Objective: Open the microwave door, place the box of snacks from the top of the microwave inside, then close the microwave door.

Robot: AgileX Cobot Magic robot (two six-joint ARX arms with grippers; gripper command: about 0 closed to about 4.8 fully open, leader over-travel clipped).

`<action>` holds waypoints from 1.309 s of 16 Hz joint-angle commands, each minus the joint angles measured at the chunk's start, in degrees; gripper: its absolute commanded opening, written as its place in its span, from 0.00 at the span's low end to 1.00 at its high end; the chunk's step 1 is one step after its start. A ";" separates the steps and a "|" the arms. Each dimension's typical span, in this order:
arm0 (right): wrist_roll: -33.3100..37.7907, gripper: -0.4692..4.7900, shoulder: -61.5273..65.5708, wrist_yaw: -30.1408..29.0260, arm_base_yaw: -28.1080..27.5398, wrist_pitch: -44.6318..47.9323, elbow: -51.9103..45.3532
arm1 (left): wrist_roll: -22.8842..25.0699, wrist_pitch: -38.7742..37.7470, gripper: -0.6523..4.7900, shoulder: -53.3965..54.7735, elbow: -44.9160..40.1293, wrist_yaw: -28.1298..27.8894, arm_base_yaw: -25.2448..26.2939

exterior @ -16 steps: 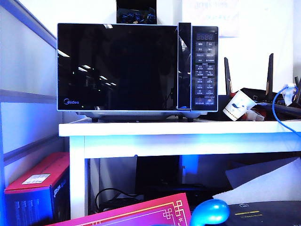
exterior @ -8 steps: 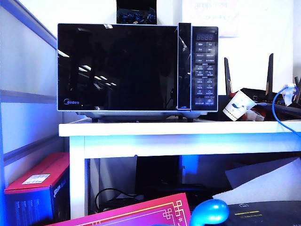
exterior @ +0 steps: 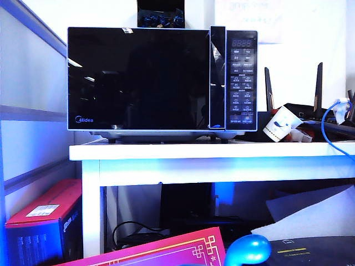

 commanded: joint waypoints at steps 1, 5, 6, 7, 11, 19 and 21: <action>4.83 0.09 -5.84 1.60 0.09 2.97 -11.37 | -0.74 11.26 0.11 0.04 -7.06 -0.24 -0.02; 9.49 0.09 -14.40 2.99 0.09 3.80 -31.10 | -4.20 13.18 0.11 0.04 -16.65 -0.90 -0.02; 10.29 0.09 -16.17 3.04 0.09 3.52 -33.68 | -4.20 13.40 0.11 0.04 -18.56 -2.08 -0.02; 10.56 0.09 -17.88 2.99 0.09 3.43 -35.36 | -4.20 13.55 0.11 0.04 -20.20 -2.99 -0.02; 10.54 0.09 -20.92 2.99 0.07 1.09 -38.03 | -4.15 15.69 0.11 0.17 -23.58 -3.21 -0.02; 10.51 0.09 -20.96 2.80 0.07 0.96 -38.25 | -4.17 15.93 0.11 0.17 -23.63 -3.41 -0.02; 10.51 0.09 -20.96 2.80 0.07 0.96 -38.25 | -4.17 15.93 0.11 0.17 -23.63 -3.41 -0.02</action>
